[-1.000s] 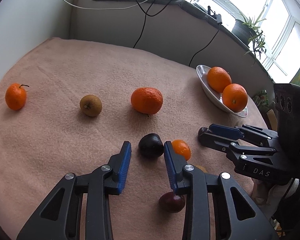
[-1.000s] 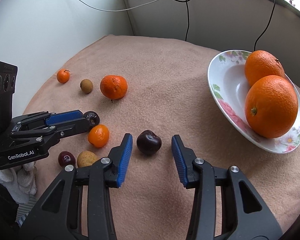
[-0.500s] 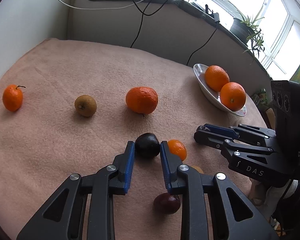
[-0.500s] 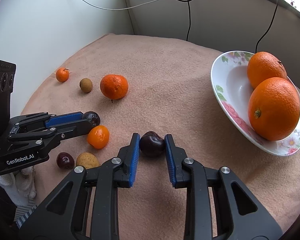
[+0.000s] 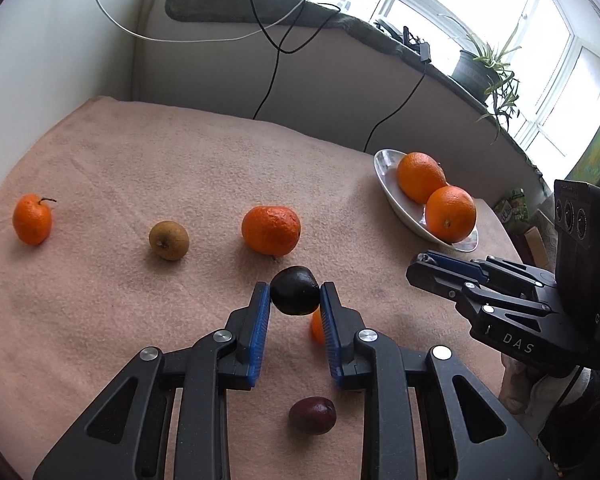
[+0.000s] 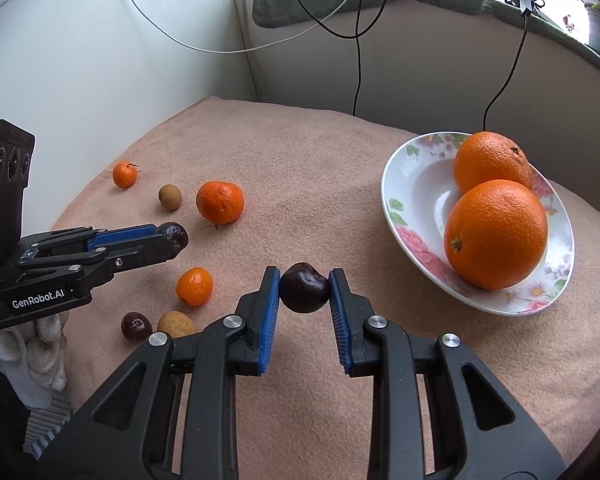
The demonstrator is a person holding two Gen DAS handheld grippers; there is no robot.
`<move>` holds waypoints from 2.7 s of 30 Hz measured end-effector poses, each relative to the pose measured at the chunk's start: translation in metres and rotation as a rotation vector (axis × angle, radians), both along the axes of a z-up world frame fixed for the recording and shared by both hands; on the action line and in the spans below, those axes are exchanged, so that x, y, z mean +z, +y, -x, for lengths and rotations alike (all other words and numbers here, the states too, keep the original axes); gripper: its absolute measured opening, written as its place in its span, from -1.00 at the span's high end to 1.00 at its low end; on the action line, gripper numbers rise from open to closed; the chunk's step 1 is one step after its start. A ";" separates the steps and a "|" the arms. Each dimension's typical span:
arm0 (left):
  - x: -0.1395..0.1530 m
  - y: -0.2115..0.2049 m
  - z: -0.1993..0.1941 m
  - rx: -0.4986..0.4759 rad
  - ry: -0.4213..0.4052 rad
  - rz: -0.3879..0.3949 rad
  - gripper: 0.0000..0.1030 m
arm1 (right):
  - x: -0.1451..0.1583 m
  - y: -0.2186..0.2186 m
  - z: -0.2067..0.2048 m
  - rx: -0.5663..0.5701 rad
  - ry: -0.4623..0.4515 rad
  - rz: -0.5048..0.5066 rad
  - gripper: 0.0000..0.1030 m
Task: Organize fruits
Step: 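Lift the dark cherry with the right tool and carry it over the plate, then lower the cherry beside the oranges and open the right tool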
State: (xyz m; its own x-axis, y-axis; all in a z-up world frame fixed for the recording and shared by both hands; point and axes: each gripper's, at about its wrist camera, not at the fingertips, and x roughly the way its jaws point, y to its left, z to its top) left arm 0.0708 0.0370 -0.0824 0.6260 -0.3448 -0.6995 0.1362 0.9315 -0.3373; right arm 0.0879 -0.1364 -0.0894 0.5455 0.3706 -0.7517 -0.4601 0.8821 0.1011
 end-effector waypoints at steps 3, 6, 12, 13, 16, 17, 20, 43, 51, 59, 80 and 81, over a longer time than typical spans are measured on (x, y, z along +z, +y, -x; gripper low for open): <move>0.006 -0.005 -0.003 -0.009 -0.015 0.004 0.54 | 0.005 -0.008 0.001 -0.016 -0.011 -0.009 0.49; 0.010 -0.012 -0.007 -0.021 -0.026 0.007 0.54 | 0.009 -0.017 0.002 -0.038 -0.022 -0.014 0.49; 0.016 -0.028 -0.016 -0.052 -0.045 0.014 0.54 | 0.018 -0.039 0.001 -0.078 -0.043 -0.022 0.49; 0.017 -0.031 -0.017 -0.056 -0.048 0.014 0.54 | 0.019 -0.042 0.000 -0.086 -0.046 -0.022 0.49; 0.021 -0.040 -0.024 -0.076 -0.056 0.016 0.54 | 0.022 -0.055 -0.003 -0.111 -0.050 -0.032 0.49; 0.021 -0.043 -0.027 -0.082 -0.058 0.014 0.54 | 0.023 -0.059 -0.004 -0.118 -0.052 -0.035 0.49; 0.021 -0.052 -0.034 -0.100 -0.059 0.014 0.54 | 0.024 -0.069 -0.008 -0.136 -0.055 -0.040 0.49; 0.021 -0.106 -0.082 -0.194 -0.051 -0.010 0.54 | 0.029 -0.145 -0.043 -0.291 -0.074 -0.079 0.49; 0.018 -0.114 -0.088 -0.209 -0.042 -0.024 0.54 | 0.019 -0.152 -0.059 -0.301 -0.043 -0.077 0.49; 0.017 -0.119 -0.091 -0.220 -0.039 -0.033 0.54 | 0.014 -0.155 -0.068 -0.306 -0.020 -0.084 0.49; 0.024 -0.118 -0.090 -0.201 -0.064 -0.046 -0.50 | 0.025 -0.161 -0.060 -0.340 -0.076 -0.089 -0.71; 0.025 -0.118 -0.089 -0.193 -0.072 -0.054 -0.50 | 0.026 -0.160 -0.059 -0.337 -0.078 -0.093 -0.74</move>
